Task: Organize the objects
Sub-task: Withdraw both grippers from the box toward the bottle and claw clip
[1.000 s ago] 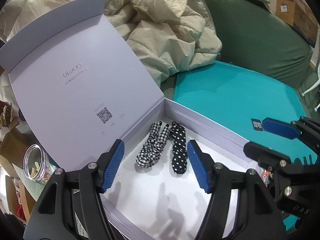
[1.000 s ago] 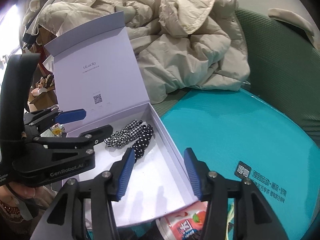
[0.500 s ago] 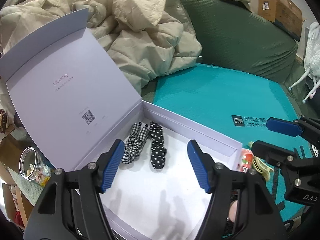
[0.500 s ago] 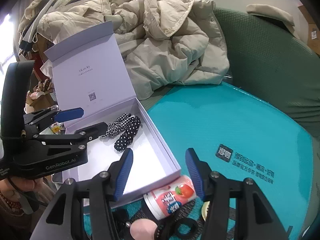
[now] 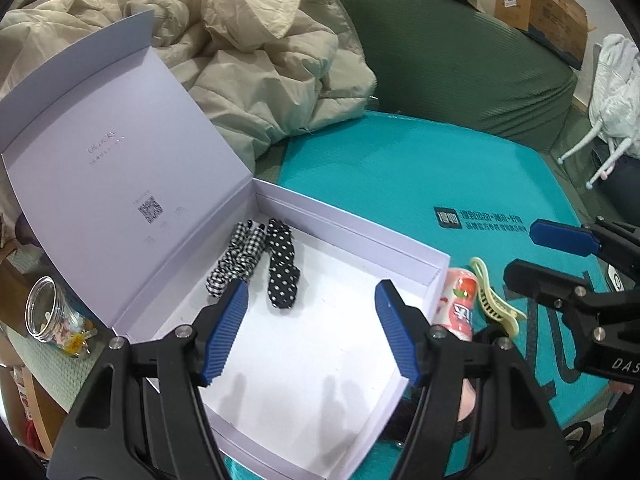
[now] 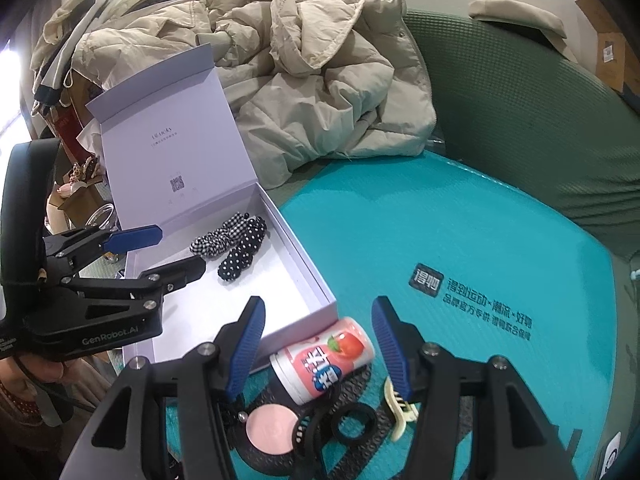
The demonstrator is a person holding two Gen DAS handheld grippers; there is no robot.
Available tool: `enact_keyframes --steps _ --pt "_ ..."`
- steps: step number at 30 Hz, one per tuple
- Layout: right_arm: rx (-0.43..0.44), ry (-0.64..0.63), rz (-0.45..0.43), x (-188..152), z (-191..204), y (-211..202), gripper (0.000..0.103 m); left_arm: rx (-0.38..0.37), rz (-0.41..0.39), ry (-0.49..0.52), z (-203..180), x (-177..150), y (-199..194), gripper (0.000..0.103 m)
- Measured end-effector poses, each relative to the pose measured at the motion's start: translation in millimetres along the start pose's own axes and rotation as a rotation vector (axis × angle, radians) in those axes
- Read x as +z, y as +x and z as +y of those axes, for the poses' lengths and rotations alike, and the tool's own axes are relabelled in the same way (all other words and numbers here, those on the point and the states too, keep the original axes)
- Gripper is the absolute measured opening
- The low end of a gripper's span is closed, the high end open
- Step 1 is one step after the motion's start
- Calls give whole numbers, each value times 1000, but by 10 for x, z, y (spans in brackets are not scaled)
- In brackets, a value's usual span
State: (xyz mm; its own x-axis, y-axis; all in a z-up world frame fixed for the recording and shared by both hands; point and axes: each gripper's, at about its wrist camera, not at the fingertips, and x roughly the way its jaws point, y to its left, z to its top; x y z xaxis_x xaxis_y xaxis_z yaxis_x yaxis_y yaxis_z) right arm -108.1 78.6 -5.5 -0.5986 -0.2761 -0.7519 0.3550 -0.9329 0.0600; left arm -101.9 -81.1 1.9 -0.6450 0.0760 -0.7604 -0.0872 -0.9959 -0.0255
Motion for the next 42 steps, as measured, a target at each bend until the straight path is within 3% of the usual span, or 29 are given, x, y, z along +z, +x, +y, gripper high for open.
enact_keyframes --steps 29,37,42 --pt "-29 64 123 -572 -464 44 56 -136 74 223 -888 -335 117 65" --pt "-18 76 162 -658 -578 154 56 -166 109 243 -1029 -337 263 65" --pt "-17 91 181 -682 -653 194 56 -162 79 271 -1100 -335 298 65"
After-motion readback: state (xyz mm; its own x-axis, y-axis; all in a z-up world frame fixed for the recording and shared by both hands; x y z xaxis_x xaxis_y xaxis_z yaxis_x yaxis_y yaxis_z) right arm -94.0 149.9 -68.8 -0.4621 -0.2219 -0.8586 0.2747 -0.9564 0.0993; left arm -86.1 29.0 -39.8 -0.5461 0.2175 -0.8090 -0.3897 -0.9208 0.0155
